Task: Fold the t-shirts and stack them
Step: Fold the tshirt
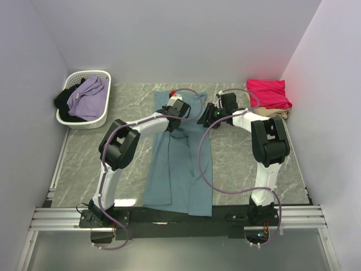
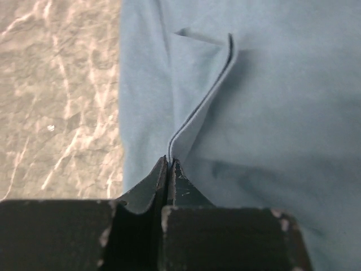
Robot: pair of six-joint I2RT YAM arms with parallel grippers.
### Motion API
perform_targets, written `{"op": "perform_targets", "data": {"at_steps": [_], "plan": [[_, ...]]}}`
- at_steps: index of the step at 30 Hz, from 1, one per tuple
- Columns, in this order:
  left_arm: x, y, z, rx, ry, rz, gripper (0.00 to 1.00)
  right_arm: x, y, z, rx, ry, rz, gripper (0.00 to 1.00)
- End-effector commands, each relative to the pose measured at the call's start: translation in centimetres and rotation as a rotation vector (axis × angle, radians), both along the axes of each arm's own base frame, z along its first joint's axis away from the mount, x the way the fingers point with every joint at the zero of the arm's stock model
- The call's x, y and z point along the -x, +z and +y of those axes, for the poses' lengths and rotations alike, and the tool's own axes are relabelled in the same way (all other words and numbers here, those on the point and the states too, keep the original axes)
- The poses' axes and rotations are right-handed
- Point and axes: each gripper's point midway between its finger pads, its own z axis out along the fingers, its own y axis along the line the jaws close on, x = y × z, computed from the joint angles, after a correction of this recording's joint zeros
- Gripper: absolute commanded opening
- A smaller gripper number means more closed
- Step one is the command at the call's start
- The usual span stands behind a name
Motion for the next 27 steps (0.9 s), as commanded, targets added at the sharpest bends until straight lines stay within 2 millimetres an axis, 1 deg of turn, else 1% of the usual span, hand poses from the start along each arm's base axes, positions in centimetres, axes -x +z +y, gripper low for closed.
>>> {"op": "perform_targets", "data": {"at_steps": [1,3,4,6,7,8,9,10,11,12,13,14,15,16,17,18,19,21,22,26,27], "plan": [[-0.1,4.4,1.4,0.057,0.12,-0.109,0.01,-0.4,0.2,0.7,0.002,0.037,-0.016,0.52],[0.3,4.4,2.8,0.055,0.183,-0.103,0.01,-0.4,0.2,0.7,0.006,0.042,-0.017,0.52],[0.5,4.2,3.2,0.088,0.23,-0.105,0.01,-0.2,0.1,0.7,0.008,0.044,-0.012,0.52],[1.0,3.4,3.7,0.133,0.26,-0.064,0.01,-0.2,0.0,0.7,0.013,0.046,-0.014,0.52],[1.2,2.3,4.4,0.172,0.296,-0.044,0.01,-0.1,-0.1,0.7,0.015,0.046,-0.011,0.52],[1.3,2.0,4.5,0.219,0.304,-0.025,0.01,0.1,-0.1,0.7,0.017,0.048,-0.01,0.52],[1.3,1.3,3.4,0.305,0.278,0.013,0.01,0.1,-0.1,0.6,0.019,0.051,-0.01,0.52],[1.7,0.1,4.2,0.344,0.301,0.049,0.03,0.2,-0.1,0.6,0.021,0.053,-0.007,0.52],[1.9,-0.4,4.2,0.375,0.299,0.069,0.08,0.2,-0.2,0.5,0.026,0.056,-0.01,0.52],[2.1,-0.9,3.6,0.416,0.281,0.102,0.14,0.3,-0.1,0.5,0.029,0.055,-0.011,0.52],[2.2,-1.4,3.7,0.428,0.283,0.11,0.27,0.4,-0.2,0.4,0.032,0.056,-0.01,0.52],[2.3,-1.6,3.6,0.436,0.281,0.116,0.38,0.5,-0.2,0.4,0.034,0.056,-0.011,0.52],[2.3,-1.7,3.5,0.443,0.275,0.12,0.51,0.5,0.0,0.4,0.032,0.057,-0.014,0.52],[2.3,-1.6,3.4,0.455,0.271,0.122,0.79,0.5,0.1,0.4,0.031,0.059,-0.019,0.52],[2.2,-1.3,3.3,0.461,0.272,0.113,0.89,0.6,0.0,0.4,0.029,0.059,-0.016,0.52],[2.1,-1.0,3.3,0.467,0.272,0.105,0.96,0.6,0.2,0.5,0.026,0.06,-0.016,0.52],[2.0,-0.7,3.3,0.471,0.266,0.097,0.99,0.7,0.1,0.5,0.025,0.059,-0.017,0.52],[1.6,0.6,3.3,0.483,0.26,0.062,0.99,0.8,0.4,0.5,0.023,0.062,-0.027,0.52],[1.2,1.7,3.5,0.485,0.259,0.035,1.0,0.8,0.4,0.4,0.025,0.059,-0.027,0.52],[0.3,4.2,4.0,0.474,0.25,-0.026,0.99,1.3,0.6,0.2,0.036,0.058,-0.026,0.52],[0.3,4.7,4.3,0.462,0.255,-0.032,0.99,1.5,1.3,0.1,0.039,0.057,-0.038,0.52]]}}
